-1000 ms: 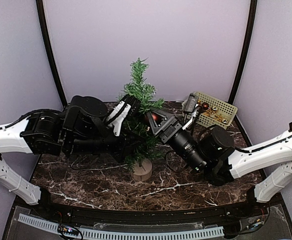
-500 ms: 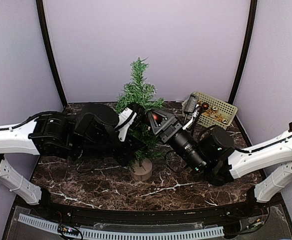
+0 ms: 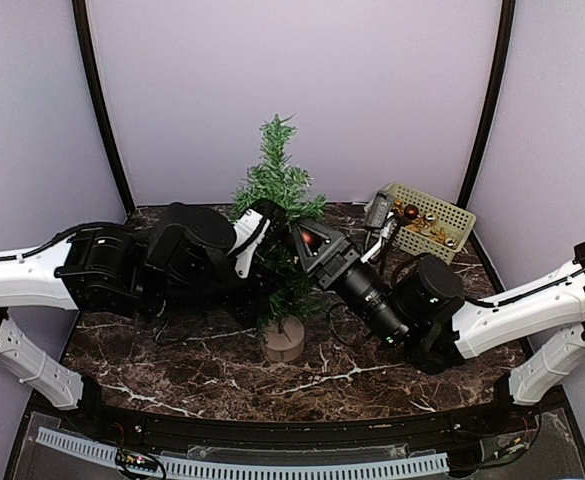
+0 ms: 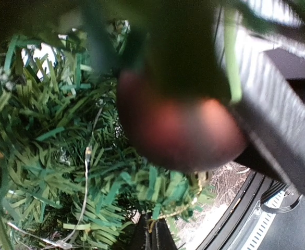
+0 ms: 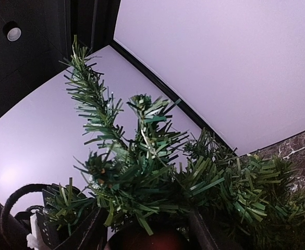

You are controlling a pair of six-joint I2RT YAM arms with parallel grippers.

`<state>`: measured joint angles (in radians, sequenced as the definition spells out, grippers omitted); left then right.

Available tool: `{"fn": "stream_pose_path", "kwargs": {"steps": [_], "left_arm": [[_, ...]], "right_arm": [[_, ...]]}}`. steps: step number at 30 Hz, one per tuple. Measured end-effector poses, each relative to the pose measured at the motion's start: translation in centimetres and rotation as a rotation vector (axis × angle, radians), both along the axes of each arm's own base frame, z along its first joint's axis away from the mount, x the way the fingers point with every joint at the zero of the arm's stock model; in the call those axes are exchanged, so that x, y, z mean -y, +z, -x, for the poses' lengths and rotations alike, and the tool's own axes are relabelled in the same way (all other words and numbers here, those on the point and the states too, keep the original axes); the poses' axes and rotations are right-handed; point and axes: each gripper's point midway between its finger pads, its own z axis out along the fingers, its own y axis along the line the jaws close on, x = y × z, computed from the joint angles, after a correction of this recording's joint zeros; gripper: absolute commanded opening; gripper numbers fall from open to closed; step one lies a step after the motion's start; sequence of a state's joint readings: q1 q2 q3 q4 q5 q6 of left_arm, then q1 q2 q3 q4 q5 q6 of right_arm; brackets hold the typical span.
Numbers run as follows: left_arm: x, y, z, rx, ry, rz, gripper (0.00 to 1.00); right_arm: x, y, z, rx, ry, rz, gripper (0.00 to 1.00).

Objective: Decorate the small christmas tree
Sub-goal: Wrap the ornament ball around the branch.

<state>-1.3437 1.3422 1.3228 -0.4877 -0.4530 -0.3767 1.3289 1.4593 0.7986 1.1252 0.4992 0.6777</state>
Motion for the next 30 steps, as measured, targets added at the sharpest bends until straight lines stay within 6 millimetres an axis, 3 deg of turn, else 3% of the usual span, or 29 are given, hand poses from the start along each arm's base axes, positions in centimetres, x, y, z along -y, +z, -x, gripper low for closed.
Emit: {"fn": "stream_pose_path", "kwargs": {"steps": [21,30], "left_arm": [[-0.2,1.0,-1.9,0.02,0.038,0.038,0.0],[-0.4,1.0,-2.3,0.013,0.049,0.043,0.0]], "right_arm": [[0.5,-0.3,-0.8,-0.018,-0.058,-0.017,0.52],[0.1,-1.5,-1.3,-0.052,-0.074,-0.013,0.52]]}}
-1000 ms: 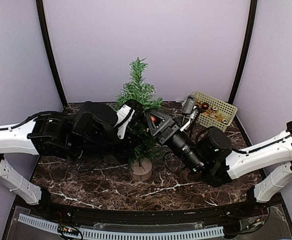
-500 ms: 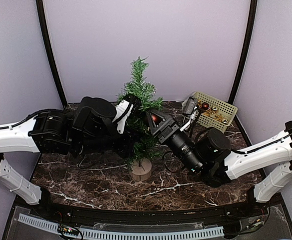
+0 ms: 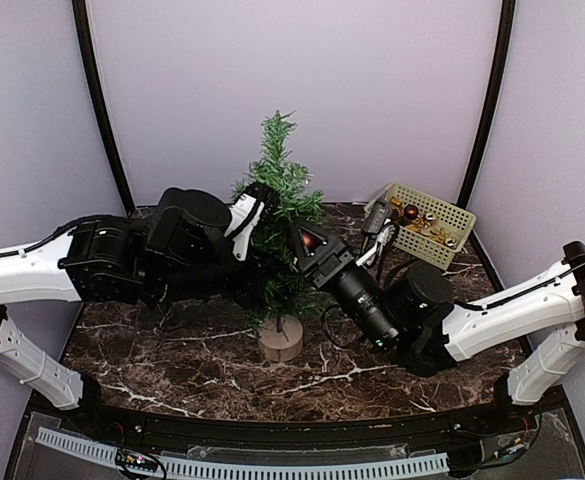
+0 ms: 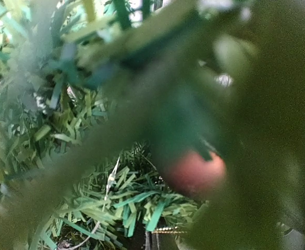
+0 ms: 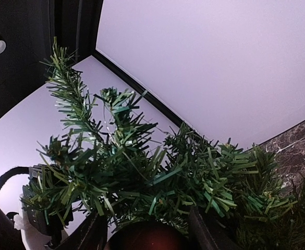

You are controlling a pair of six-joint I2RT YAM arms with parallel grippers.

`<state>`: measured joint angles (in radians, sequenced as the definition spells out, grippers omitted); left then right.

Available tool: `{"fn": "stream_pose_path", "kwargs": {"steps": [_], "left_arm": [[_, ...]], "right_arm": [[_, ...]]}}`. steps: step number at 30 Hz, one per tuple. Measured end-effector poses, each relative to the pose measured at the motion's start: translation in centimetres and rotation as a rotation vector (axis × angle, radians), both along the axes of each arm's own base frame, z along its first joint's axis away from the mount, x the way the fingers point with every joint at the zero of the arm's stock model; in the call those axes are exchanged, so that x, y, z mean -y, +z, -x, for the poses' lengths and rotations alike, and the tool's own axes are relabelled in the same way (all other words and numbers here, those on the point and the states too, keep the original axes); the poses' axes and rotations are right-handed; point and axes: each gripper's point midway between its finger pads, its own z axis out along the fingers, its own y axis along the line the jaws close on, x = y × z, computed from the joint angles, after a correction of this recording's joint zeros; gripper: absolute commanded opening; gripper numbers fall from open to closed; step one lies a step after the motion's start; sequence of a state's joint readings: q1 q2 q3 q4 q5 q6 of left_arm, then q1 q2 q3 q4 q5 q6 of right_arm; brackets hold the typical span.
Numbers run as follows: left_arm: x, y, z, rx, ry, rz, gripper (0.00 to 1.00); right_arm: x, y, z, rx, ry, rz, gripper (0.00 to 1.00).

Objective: Decorate the small christmas tree
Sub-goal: Wrap the ornament ball around the branch.

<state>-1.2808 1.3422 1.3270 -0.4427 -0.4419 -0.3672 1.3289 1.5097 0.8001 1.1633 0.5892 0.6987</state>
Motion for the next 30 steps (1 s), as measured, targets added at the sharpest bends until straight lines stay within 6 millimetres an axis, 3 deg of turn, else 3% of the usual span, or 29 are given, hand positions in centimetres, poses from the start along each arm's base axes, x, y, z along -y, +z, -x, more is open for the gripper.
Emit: {"fn": "stream_pose_path", "kwargs": {"steps": [18,30], "left_arm": [[0.1,0.0,-0.3,-0.014,-0.004,0.016,0.0],[0.6,0.8,0.8,-0.004,-0.089,0.064,0.06]], "right_arm": [[-0.1,-0.5,-0.2,-0.012,-0.009,0.002,0.52],[0.6,1.0,0.1,0.013,-0.005,-0.018,0.52]]}}
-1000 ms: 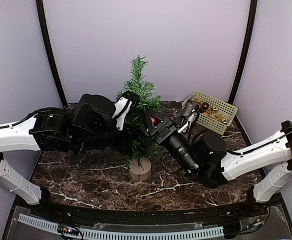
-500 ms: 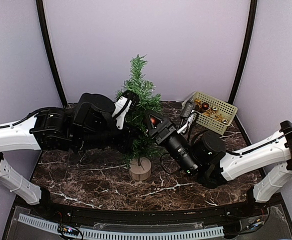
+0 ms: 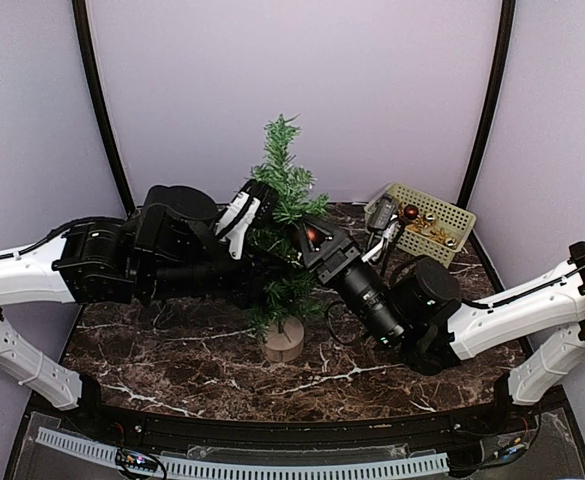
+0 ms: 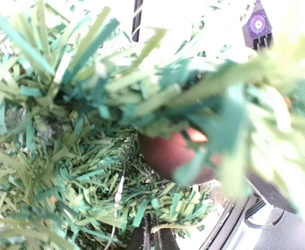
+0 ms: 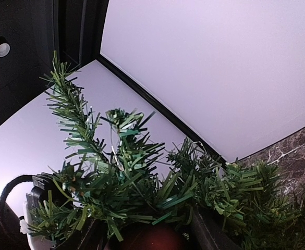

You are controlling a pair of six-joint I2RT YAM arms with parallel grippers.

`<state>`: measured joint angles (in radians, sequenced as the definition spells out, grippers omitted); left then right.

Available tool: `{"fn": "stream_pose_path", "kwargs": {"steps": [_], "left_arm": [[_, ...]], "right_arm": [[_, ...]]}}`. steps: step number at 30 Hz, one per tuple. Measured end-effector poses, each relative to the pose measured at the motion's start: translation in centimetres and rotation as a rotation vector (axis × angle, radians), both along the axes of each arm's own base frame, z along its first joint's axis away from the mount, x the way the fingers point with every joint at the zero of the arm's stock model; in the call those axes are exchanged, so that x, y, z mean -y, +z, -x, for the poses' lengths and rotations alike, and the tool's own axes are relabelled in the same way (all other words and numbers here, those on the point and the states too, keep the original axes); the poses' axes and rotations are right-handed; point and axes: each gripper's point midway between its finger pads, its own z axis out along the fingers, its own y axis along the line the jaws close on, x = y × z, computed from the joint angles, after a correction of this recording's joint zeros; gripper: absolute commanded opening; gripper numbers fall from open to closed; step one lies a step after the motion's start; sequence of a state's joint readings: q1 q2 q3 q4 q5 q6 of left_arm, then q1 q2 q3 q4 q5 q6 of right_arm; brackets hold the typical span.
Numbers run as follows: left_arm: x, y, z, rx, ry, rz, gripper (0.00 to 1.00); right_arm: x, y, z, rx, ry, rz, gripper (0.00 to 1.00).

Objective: Decorate the small christmas tree
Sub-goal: Wrap the ornament ball around the branch.

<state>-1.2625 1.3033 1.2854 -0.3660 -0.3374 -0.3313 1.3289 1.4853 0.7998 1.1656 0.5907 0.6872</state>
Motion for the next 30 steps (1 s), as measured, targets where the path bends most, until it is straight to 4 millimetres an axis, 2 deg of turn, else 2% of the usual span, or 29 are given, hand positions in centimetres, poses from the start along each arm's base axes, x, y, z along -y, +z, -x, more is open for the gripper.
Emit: {"fn": "stream_pose_path", "kwargs": {"steps": [6,9,12,16,23,30], "left_arm": [[-0.1,-0.3,0.3,-0.005,-0.015,0.007,0.13],[-0.2,-0.4,0.5,-0.013,-0.022,0.014,0.21],[-0.6,-0.4,0.8,-0.025,-0.029,0.033,0.27],[-1.5,0.0,1.4,-0.034,-0.039,0.069,0.31],[-2.3,0.7,2.6,-0.054,-0.078,0.126,0.32],[-2.3,2.1,2.7,-0.047,-0.084,0.183,0.23]], "right_arm": [[0.0,0.0,0.0,0.0,-0.001,0.003,0.52],[0.0,-0.1,0.0,0.0,-0.001,0.004,0.52],[0.0,-0.1,0.0,0.0,-0.001,0.005,0.52],[-0.1,-0.1,0.0,-0.001,-0.001,0.007,0.52],[-0.1,-0.1,0.0,0.0,0.005,0.007,0.52],[-0.2,-0.1,0.1,0.0,0.012,0.005,0.52]]}}
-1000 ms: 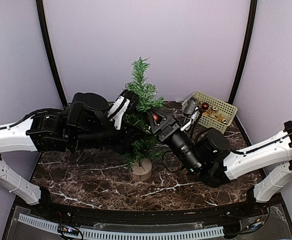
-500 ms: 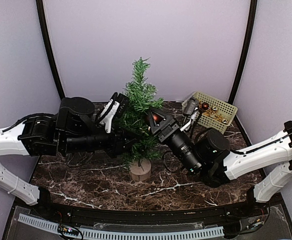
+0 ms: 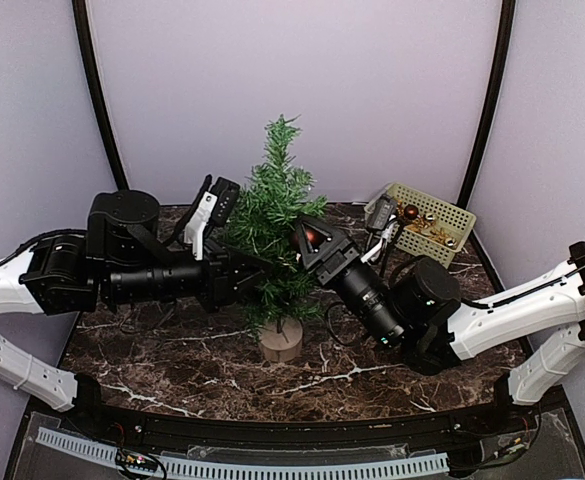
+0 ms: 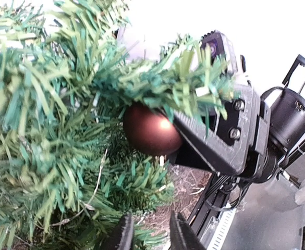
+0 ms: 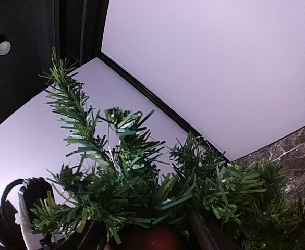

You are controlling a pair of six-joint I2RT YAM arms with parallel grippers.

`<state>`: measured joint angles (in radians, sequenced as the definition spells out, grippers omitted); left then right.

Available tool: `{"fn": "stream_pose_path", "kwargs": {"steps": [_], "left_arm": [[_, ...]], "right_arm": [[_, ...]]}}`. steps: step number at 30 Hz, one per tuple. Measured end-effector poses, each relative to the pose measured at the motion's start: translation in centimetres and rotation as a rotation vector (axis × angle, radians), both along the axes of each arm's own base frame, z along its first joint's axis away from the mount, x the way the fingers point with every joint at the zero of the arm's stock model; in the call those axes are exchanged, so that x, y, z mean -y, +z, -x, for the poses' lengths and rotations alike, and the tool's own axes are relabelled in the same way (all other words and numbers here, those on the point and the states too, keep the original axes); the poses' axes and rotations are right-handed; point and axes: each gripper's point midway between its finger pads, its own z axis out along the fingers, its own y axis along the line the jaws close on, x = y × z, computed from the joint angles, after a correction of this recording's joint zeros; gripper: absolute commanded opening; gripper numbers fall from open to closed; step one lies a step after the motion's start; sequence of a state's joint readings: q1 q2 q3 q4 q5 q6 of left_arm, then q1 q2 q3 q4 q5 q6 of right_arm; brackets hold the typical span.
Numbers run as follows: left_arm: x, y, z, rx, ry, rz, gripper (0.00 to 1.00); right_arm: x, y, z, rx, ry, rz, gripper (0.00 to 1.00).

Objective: Decorate the small christmas tree
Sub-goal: Wrap the ornament ball around the branch.

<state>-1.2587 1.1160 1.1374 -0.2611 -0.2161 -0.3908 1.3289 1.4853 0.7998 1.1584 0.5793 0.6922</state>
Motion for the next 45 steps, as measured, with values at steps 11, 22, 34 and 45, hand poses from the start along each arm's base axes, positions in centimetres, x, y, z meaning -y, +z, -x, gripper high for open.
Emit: {"fn": "stream_pose_path", "kwargs": {"steps": [11,22,34,45], "left_arm": [[1.4,0.7,-0.8,0.029,-0.007,0.02,0.18],[2.1,0.7,-0.9,0.034,-0.027,0.019,0.16],[2.3,0.5,-0.8,0.027,-0.033,0.018,0.09],[2.4,0.4,-0.7,0.019,-0.044,0.018,0.0]], "right_arm": [[0.0,0.0,0.0,0.0,0.003,0.0,0.52],[-0.1,0.0,0.0,0.0,0.003,0.001,0.52],[-0.1,0.0,0.0,0.0,0.003,0.002,0.52],[-0.1,0.0,0.0,0.0,0.002,0.002,0.52]]}}
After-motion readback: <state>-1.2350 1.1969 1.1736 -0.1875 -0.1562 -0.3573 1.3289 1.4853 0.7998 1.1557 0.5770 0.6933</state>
